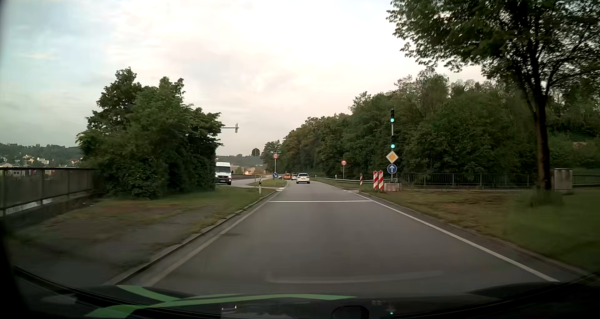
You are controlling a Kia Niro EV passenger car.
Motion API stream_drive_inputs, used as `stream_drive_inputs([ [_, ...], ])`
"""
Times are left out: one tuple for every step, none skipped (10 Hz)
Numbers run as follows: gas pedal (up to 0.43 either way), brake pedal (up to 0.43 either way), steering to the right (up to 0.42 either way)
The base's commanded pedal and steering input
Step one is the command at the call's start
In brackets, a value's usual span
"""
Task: Follow the waypoints while adhering to traffic rules and regulations
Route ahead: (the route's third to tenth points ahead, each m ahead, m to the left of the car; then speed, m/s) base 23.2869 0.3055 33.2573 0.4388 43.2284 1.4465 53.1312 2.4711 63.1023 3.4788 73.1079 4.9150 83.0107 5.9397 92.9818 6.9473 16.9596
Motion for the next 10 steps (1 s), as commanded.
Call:
stream_drive_inputs([
  [0.079, 0.000, -0.011],
  [0.079, 0.000, -0.011],
  [0.079, 0.000, -0.011],
  [0.079, 0.000, -0.011],
  [0.079, 0.000, -0.011],
  [0.079, 0.000, -0.011],
  [0.079, 0.000, -0.010],
  [0.079, 0.000, -0.010],
  [0.079, 0.000, -0.010],
  [0.079, 0.000, -0.010],
])
